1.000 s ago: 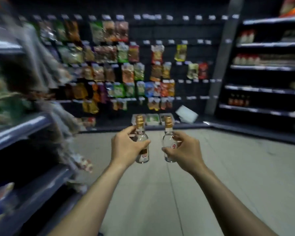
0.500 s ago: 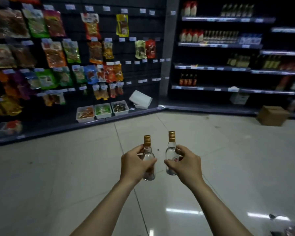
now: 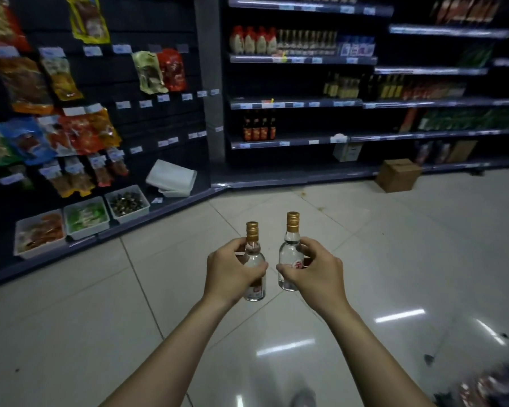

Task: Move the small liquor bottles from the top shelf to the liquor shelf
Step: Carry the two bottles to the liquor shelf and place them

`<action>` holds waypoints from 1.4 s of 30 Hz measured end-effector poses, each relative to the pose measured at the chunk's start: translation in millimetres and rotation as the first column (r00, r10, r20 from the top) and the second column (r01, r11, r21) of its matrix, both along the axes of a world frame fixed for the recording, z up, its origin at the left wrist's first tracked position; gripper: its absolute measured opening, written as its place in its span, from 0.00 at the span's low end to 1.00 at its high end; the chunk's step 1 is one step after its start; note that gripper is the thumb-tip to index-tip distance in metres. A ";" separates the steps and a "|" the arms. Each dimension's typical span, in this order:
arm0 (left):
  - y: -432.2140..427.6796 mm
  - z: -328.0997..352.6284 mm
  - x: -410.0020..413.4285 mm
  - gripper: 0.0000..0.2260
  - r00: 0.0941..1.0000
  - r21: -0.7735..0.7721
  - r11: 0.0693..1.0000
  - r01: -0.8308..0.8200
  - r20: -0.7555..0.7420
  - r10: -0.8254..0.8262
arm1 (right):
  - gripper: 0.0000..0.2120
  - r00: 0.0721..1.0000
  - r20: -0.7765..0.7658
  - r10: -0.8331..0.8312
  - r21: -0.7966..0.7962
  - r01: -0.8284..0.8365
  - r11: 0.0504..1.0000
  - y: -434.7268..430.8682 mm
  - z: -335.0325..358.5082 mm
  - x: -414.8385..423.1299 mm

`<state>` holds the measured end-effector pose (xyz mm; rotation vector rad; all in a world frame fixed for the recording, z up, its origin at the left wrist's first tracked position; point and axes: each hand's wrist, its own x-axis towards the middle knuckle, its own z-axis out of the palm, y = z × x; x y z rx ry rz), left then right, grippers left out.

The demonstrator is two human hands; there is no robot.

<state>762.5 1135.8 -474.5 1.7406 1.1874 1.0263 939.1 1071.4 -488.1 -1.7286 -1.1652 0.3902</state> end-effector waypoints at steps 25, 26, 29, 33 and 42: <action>477.0 -17.1 482.5 0.20 0.995 -0.072 0.994 0.085 -0.045 -0.088 | 0.24 0.991 -0.066 -0.115 -0.055 0.112 0.992 454.9 -26.0 489.3; 502.4 -18.1 501.9 0.20 0.996 -0.083 0.993 0.090 -0.023 -0.092 | 0.24 0.991 -0.063 -0.121 -0.048 0.118 0.992 477.4 -25.6 509.3; 579.3 -14.8 561.9 0.19 0.993 -0.093 0.988 0.120 0.030 -0.118 | 0.26 0.993 -0.016 -0.118 -0.042 0.117 0.992 548.3 -20.0 567.6; 673.8 3.9 635.1 0.20 0.991 -0.074 0.988 0.132 0.037 -0.130 | 0.27 0.991 -0.002 -0.135 -0.050 0.134 0.990 636.0 -5.2 639.3; 841.2 18.7 764.4 0.19 0.992 -0.049 0.991 0.124 0.027 -0.123 | 0.28 0.990 -0.053 -0.127 -0.046 0.125 0.991 800.3 -4.0 766.7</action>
